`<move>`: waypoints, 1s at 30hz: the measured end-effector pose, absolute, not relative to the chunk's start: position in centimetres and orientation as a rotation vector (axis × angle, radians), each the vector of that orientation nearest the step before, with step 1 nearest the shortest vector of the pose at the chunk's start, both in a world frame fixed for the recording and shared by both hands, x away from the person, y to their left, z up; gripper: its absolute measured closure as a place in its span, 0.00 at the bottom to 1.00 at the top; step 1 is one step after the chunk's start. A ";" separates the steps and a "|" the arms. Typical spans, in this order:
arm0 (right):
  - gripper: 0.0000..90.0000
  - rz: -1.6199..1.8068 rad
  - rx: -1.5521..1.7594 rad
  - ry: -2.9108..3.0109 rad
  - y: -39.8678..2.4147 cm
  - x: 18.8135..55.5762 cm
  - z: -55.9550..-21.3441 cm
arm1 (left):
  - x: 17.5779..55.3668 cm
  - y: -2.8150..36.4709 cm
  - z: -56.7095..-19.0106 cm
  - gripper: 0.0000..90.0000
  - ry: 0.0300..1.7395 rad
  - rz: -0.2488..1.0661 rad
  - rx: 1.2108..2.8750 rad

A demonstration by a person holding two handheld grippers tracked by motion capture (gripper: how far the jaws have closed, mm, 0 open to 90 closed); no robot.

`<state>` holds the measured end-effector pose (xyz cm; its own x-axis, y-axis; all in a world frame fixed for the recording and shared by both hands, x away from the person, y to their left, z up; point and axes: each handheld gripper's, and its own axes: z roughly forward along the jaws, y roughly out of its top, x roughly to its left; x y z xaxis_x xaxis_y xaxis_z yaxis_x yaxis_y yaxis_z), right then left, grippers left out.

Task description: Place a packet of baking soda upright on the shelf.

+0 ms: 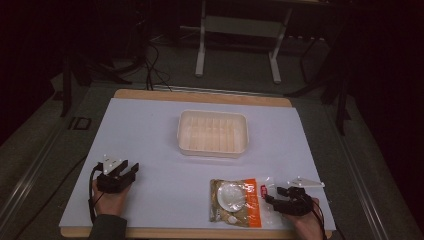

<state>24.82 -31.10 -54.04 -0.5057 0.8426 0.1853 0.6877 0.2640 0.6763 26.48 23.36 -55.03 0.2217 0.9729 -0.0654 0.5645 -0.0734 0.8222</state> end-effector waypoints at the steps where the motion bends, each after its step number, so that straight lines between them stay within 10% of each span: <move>1: 0.39 1.071 1.426 2.325 -31.0 24.8 -54.0 | 26.5 23.4 -55.0 0.61 1.438 0.682 1.740; 30: 0.61 1.194 1.444 2.422 -30.3 24.8 -53.8 | 26.5 23.3 -55.0 0.61 1.437 0.686 1.744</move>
<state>24.80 -30.32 -53.84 -0.5526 0.7759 0.3044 0.7140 0.2523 0.6531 26.48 23.34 -55.03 0.2225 0.9730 -0.0610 0.5644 -0.0775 0.8218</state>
